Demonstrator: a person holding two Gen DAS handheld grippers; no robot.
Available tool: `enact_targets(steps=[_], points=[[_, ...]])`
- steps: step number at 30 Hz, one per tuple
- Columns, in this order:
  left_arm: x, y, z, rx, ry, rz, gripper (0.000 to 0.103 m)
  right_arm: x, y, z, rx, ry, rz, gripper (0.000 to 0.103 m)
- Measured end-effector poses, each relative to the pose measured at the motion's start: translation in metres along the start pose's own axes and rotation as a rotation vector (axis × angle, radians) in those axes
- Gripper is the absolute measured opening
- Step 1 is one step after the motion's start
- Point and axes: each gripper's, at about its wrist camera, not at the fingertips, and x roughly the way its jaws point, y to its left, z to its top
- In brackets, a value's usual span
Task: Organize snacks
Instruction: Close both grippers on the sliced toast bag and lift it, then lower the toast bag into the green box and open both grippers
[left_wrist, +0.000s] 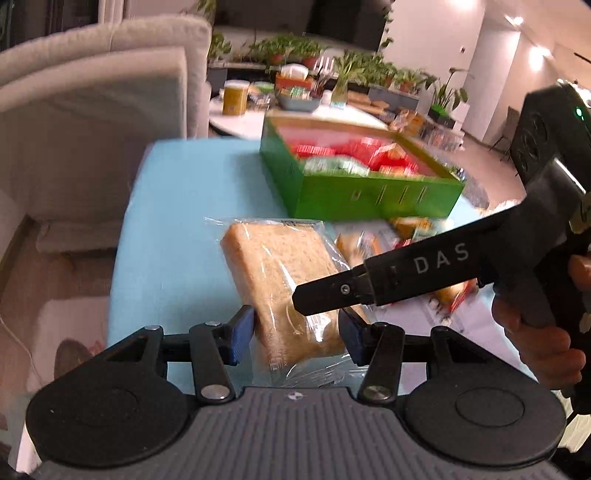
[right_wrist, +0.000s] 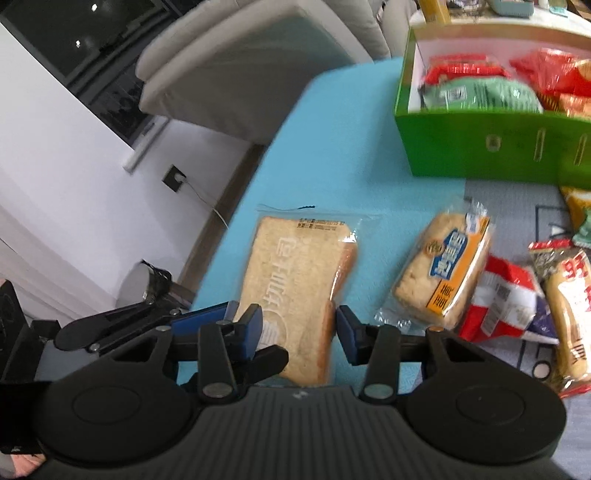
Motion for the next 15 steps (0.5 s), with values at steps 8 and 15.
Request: enact_targets(steps=[8, 15], points=[[0.004, -0.033, 0.051, 0.095, -0.100, -0.035, 0.047, -0.053, -0.019, 0.021, 0.015, -0.154, -0.001, 0.044], [0.032, -0.056, 0.096, 0.115, -0.147, -0.073, 0.047, -0.071, -0.038, 0.053, 0.030, -0.257, -0.040, 0.044]])
